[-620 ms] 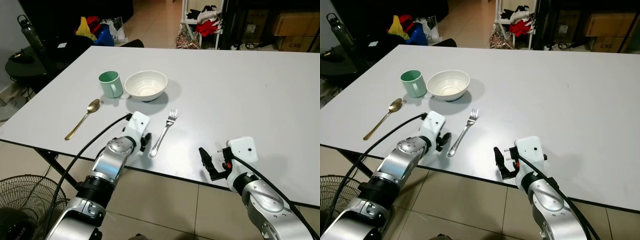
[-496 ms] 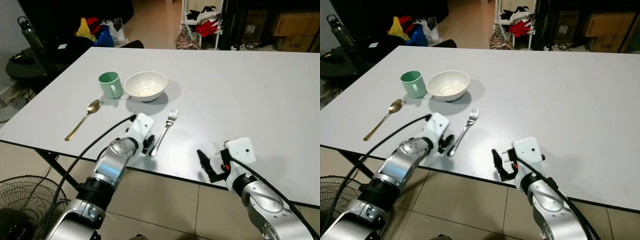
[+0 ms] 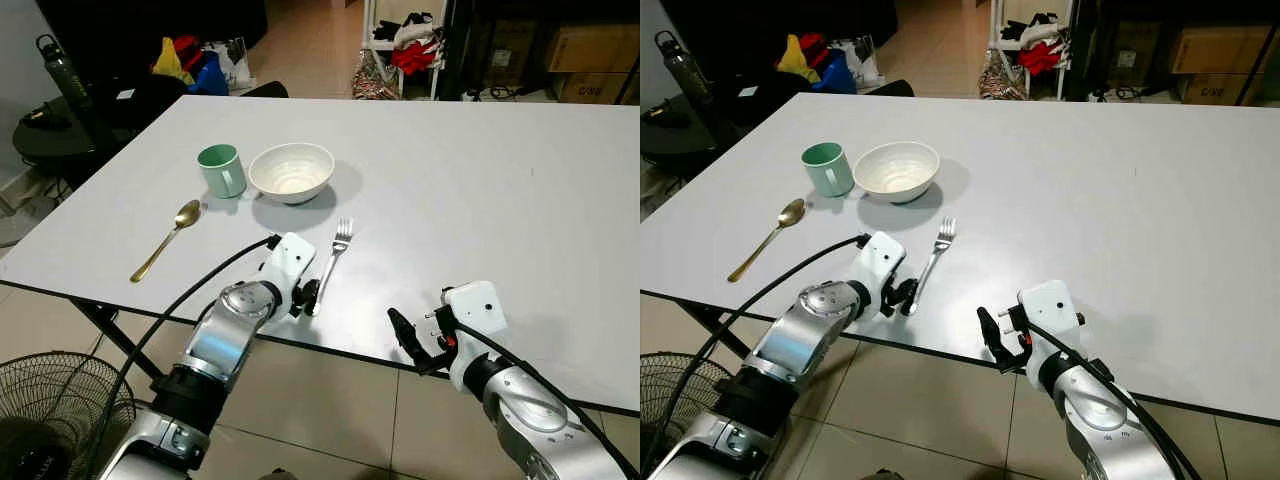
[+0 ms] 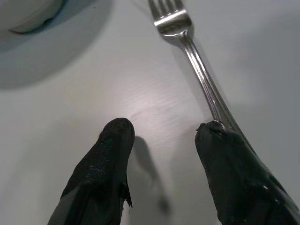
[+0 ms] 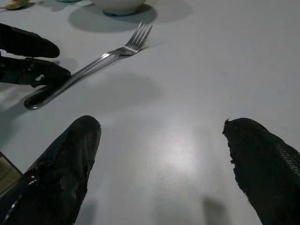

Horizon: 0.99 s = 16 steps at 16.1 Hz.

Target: Setting the table

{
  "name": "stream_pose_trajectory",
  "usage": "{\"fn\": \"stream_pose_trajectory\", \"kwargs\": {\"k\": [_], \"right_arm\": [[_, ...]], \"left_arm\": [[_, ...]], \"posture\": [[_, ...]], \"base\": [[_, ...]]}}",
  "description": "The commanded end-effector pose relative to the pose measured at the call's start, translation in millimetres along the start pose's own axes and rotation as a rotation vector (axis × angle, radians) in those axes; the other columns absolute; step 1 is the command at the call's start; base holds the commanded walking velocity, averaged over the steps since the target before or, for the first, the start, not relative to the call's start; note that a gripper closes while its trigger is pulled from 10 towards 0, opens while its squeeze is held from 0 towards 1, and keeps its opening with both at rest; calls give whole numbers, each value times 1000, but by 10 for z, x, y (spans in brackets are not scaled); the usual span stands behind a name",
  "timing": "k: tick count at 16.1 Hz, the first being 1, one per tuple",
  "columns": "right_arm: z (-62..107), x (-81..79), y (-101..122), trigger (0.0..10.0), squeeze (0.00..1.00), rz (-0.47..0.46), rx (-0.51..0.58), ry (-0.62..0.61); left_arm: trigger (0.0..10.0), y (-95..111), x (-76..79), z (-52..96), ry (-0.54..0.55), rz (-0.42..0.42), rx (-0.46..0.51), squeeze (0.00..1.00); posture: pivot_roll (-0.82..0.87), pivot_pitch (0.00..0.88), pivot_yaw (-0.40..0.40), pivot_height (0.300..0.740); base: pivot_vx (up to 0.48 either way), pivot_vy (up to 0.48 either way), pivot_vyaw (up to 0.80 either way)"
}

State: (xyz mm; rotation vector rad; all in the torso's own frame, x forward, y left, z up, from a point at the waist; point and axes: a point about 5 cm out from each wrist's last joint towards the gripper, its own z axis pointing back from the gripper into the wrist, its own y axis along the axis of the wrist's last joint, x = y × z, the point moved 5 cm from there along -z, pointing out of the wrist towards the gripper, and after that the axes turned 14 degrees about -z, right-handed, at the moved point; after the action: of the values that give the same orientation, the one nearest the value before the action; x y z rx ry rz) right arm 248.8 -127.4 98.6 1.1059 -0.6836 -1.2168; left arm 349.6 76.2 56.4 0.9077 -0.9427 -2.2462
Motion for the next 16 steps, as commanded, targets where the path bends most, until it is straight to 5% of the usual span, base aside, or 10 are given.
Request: {"fn": "stream_pose_trajectory", "kwargs": {"k": [1,5,9,10,13,14,15,16], "right_arm": [[-6,-41,27,10000,0,6,5,20],[-13,-29,37,10000,0,10,8,17],[-19,-23,53,10000,0,2,18,12],[-14,-19,85,10000,0,-45,42,0],[0,38,147,10000,0,-75,102,-60],[-2,58,167,10000,0,-68,117,-78],[3,70,176,10000,541,-69,127,-93],[15,105,208,10000,1000,-75,155,-124]], "left_arm": [[10000,-79,133,2,-56,18,-28,0],[10000,-74,145,-5,-57,17,-33,0],[10000,-65,-70,47,26,14,-4,0],[10000,20,-265,123,107,9,88,0],[10000,178,-521,407,191,77,250,0],[10000,197,-566,495,215,115,278,204],[10000,214,-554,571,220,162,312,1000],[10000,231,-497,707,231,183,359,1000]], "posture": [[-24,0,141,740],[-28,0,144,740],[-26,0,143,740],[-24,0,143,740],[-17,0,151,740],[-16,0,158,740],[-16,0,162,740],[-13,0,168,740]], "base": [[0,0,0],[0,0,0],[0,0,0],[0,0,0],[0,0,0],[0,0,0],[0,0,0],[0,0,800]]}}
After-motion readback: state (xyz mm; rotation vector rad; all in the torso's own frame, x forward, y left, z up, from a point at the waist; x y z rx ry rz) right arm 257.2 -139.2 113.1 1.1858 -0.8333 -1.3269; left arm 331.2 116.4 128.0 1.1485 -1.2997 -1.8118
